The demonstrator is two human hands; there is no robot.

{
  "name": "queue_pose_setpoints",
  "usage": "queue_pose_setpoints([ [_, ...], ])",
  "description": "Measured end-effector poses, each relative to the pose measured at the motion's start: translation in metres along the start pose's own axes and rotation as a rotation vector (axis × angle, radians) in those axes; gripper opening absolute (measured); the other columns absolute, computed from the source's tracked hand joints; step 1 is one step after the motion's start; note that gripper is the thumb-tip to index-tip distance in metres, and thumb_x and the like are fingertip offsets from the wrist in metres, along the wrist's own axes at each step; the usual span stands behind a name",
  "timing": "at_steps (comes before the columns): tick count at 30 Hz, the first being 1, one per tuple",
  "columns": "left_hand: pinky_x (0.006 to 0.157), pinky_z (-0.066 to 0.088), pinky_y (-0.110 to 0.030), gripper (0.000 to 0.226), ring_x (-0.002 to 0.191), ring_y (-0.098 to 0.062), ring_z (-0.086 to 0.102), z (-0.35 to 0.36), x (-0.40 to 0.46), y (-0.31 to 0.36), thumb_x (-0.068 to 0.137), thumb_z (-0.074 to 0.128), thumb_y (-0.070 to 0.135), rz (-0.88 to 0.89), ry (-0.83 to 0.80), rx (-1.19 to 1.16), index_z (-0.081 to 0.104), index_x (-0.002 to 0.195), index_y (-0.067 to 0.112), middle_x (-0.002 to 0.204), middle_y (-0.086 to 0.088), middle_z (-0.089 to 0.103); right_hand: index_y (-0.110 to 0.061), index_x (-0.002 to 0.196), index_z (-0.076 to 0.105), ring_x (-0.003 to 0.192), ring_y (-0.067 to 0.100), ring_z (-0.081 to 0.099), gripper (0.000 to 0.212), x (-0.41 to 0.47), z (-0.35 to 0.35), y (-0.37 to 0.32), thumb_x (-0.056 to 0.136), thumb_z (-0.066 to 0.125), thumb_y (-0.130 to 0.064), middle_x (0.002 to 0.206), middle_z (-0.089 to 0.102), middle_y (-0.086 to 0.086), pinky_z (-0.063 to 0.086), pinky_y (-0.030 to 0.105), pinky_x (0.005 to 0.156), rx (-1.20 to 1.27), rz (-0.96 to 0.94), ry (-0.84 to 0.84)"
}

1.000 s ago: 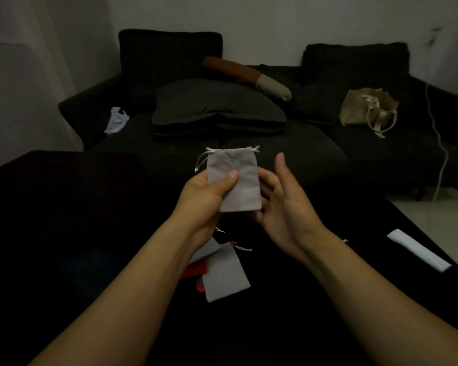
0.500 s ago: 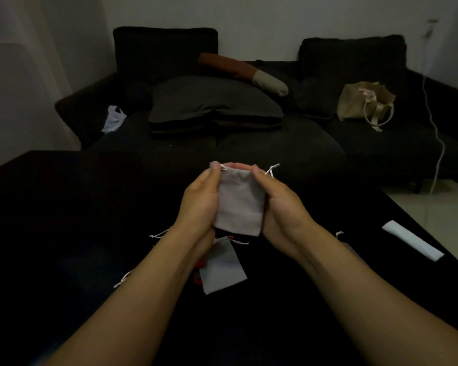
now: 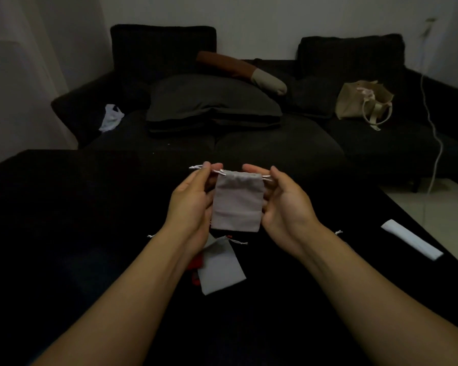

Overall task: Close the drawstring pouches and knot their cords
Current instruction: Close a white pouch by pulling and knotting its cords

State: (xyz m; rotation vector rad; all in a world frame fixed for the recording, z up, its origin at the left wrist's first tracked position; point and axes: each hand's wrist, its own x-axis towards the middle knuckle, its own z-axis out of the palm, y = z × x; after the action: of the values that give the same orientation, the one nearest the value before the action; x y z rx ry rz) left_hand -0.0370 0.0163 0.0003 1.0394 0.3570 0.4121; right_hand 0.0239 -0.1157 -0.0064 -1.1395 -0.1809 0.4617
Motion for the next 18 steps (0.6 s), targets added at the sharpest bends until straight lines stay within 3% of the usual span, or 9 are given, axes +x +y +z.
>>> queue_pose_setpoints([
  [6, 0.075, 0.058, -0.034, 0.022, 0.088, -0.018, 0.075, -0.0003, 0.0052, -0.0022, 0.101, 0.051, 0.029, -0.032, 0.062, -0.139, 0.067, 0.1, 0.015, 0.093, -0.006, 0.077, -0.014, 0.115, 0.07, 0.107, 0.027, 0.069, 0.047, 0.003, -0.0029, -0.0012, 0.105, 0.033, -0.04, 0.109, 0.074, 0.013, 0.054, 0.045, 0.095, 0.037, -0.038, 0.068],
  [10, 0.073, 0.057, -0.031, 0.029, 0.083, -0.016, 0.076, -0.0032, 0.0068, -0.0023, 0.104, 0.044, 0.034, 0.007, 0.07, -0.17, 0.065, 0.098, 0.014, 0.09, -0.004, 0.077, -0.012, 0.111, 0.071, 0.107, 0.027, 0.069, 0.047, 0.0051, -0.0054, -0.0026, 0.104, 0.034, -0.04, 0.11, 0.074, 0.014, 0.053, 0.044, 0.096, 0.082, -0.048, 0.121],
  [15, 0.068, 0.058, -0.024, 0.033, 0.08, -0.014, 0.075, -0.0064, 0.0073, -0.0054, 0.104, 0.044, 0.034, 0.115, 0.102, 0.143, 0.067, 0.099, 0.011, 0.092, -0.007, 0.076, -0.009, 0.11, 0.071, 0.106, 0.028, 0.07, 0.048, 0.0081, -0.0098, -0.0038, 0.105, 0.035, -0.039, 0.109, 0.074, 0.015, 0.051, 0.045, 0.1, 0.128, -0.051, 0.142],
  [18, 0.073, 0.06, -0.027, 0.031, 0.082, -0.015, 0.075, -0.0008, 0.0042, -0.0065, 0.1, 0.051, 0.038, -0.029, -0.009, 0.266, 0.067, 0.103, 0.012, 0.094, -0.006, 0.076, -0.009, 0.111, 0.07, 0.104, 0.028, 0.07, 0.048, 0.0081, -0.0091, -0.0011, 0.104, 0.035, -0.04, 0.108, 0.074, 0.015, 0.051, 0.046, 0.099, 0.121, -0.036, 0.13],
])
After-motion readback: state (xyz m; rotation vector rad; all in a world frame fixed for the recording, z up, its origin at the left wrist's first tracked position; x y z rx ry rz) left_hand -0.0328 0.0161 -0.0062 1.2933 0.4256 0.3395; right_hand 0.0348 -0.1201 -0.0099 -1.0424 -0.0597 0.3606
